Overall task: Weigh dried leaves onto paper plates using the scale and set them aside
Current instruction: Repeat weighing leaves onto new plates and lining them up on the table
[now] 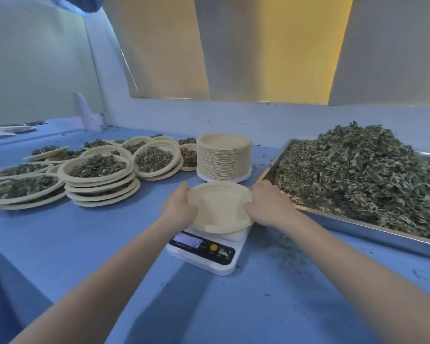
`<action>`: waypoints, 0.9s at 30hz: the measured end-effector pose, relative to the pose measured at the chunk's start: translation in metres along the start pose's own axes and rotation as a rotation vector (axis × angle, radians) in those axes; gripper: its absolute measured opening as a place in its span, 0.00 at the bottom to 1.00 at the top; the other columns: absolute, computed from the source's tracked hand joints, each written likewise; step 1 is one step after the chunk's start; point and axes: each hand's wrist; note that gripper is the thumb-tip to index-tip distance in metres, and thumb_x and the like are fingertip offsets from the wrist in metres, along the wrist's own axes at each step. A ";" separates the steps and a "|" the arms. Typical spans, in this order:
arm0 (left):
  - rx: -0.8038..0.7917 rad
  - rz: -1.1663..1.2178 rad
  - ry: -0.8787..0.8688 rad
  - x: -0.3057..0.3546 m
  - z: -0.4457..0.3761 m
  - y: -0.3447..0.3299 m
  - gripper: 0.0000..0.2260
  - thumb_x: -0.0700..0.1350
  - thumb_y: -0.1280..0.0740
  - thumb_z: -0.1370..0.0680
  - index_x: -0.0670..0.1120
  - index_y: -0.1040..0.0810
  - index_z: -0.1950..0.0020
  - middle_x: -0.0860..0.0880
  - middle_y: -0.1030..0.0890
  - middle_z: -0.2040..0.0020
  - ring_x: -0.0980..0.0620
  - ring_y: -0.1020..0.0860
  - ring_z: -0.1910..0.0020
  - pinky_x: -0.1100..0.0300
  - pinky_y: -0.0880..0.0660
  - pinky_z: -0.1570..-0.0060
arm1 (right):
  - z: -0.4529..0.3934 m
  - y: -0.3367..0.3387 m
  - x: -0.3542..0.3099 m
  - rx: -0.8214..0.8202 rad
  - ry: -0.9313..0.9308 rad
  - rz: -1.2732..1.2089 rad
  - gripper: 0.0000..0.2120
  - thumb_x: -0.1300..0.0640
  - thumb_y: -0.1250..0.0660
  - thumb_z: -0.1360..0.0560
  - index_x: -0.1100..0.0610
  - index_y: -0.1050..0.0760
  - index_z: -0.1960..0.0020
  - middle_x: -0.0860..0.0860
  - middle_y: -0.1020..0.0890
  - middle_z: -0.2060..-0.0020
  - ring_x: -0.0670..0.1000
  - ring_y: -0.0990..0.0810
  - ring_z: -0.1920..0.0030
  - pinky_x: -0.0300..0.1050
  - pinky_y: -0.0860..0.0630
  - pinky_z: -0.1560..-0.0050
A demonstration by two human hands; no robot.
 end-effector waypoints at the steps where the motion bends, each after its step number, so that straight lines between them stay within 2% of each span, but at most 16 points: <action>1: -0.013 -0.015 -0.001 -0.001 -0.001 -0.002 0.23 0.32 0.46 0.26 0.52 0.32 0.36 0.50 0.27 0.41 0.46 0.31 0.41 0.57 0.32 0.48 | -0.001 -0.002 0.001 -0.008 -0.004 0.034 0.12 0.53 0.42 0.23 0.60 0.32 0.44 0.57 0.31 0.42 0.59 0.31 0.41 0.55 0.31 0.41; 2: -0.026 -0.029 0.000 -0.002 -0.001 -0.003 0.26 0.32 0.45 0.25 0.47 0.38 0.28 0.47 0.30 0.34 0.45 0.32 0.36 0.55 0.31 0.44 | -0.002 -0.004 0.002 -0.014 -0.008 0.049 0.15 0.52 0.42 0.23 0.60 0.32 0.41 0.57 0.31 0.40 0.59 0.31 0.40 0.55 0.32 0.40; 3: -0.033 -0.036 0.005 -0.002 -0.003 -0.002 0.28 0.34 0.43 0.23 0.46 0.44 0.24 0.46 0.34 0.29 0.45 0.34 0.32 0.53 0.30 0.39 | -0.004 -0.005 0.004 -0.014 -0.009 0.044 0.16 0.52 0.42 0.23 0.60 0.32 0.39 0.57 0.31 0.40 0.59 0.31 0.40 0.55 0.32 0.40; 5: -0.020 -0.029 0.008 -0.003 -0.006 0.001 0.30 0.40 0.40 0.21 0.46 0.49 0.22 0.47 0.39 0.25 0.46 0.39 0.27 0.49 0.33 0.34 | -0.007 -0.005 0.009 -0.010 -0.010 -0.015 0.16 0.50 0.42 0.23 0.60 0.32 0.41 0.57 0.29 0.43 0.59 0.29 0.43 0.55 0.30 0.42; 7: 0.021 -0.017 -0.007 -0.002 -0.010 0.007 0.29 0.45 0.38 0.20 0.46 0.48 0.22 0.48 0.40 0.24 0.47 0.41 0.26 0.50 0.35 0.32 | -0.011 -0.005 0.013 0.003 -0.006 -0.106 0.14 0.46 0.42 0.23 0.58 0.32 0.49 0.57 0.28 0.50 0.58 0.28 0.51 0.52 0.30 0.50; 9: 0.052 -0.004 -0.034 -0.001 -0.013 0.012 0.28 0.46 0.38 0.20 0.46 0.46 0.23 0.49 0.40 0.24 0.48 0.41 0.26 0.52 0.37 0.31 | -0.014 -0.004 0.016 0.030 0.004 -0.183 0.15 0.44 0.42 0.23 0.57 0.34 0.57 0.55 0.29 0.57 0.55 0.30 0.59 0.49 0.33 0.59; 12: 0.064 0.022 -0.059 0.000 -0.016 0.014 0.27 0.45 0.38 0.20 0.46 0.43 0.24 0.49 0.38 0.25 0.49 0.40 0.26 0.54 0.40 0.32 | -0.019 -0.001 0.015 0.060 0.019 -0.209 0.18 0.41 0.43 0.22 0.57 0.33 0.51 0.53 0.27 0.58 0.53 0.27 0.59 0.48 0.32 0.62; 15: 0.078 0.068 -0.066 0.001 -0.017 0.014 0.25 0.44 0.38 0.21 0.46 0.40 0.25 0.50 0.36 0.26 0.50 0.38 0.27 0.56 0.39 0.33 | -0.021 0.002 0.010 0.078 0.049 -0.238 0.23 0.41 0.43 0.22 0.61 0.28 0.44 0.57 0.21 0.50 0.57 0.22 0.50 0.50 0.26 0.54; 18: 0.083 0.091 -0.069 0.000 -0.019 0.013 0.24 0.43 0.38 0.21 0.46 0.38 0.26 0.50 0.34 0.27 0.50 0.36 0.28 0.56 0.39 0.33 | -0.020 0.002 0.003 0.101 0.087 -0.260 0.25 0.43 0.42 0.22 0.63 0.26 0.38 0.60 0.21 0.42 0.59 0.23 0.43 0.56 0.26 0.42; 22: 0.087 0.114 -0.065 -0.001 -0.021 0.012 0.23 0.39 0.39 0.22 0.46 0.36 0.27 0.50 0.33 0.28 0.51 0.35 0.29 0.58 0.38 0.34 | -0.021 0.001 -0.003 0.096 0.116 -0.270 0.25 0.44 0.42 0.21 0.64 0.26 0.37 0.61 0.22 0.41 0.59 0.23 0.41 0.58 0.27 0.41; 27: 0.100 0.129 -0.069 0.002 -0.021 0.010 0.25 0.32 0.44 0.25 0.47 0.33 0.29 0.51 0.30 0.30 0.52 0.35 0.30 0.62 0.38 0.41 | -0.025 0.000 -0.009 0.103 0.141 -0.232 0.25 0.45 0.42 0.21 0.66 0.26 0.38 0.62 0.23 0.40 0.61 0.24 0.40 0.58 0.28 0.39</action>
Point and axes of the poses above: each hand's wrist, its own z-axis away from the middle knuckle, its own y-axis out of the back of the hand, x = y × z
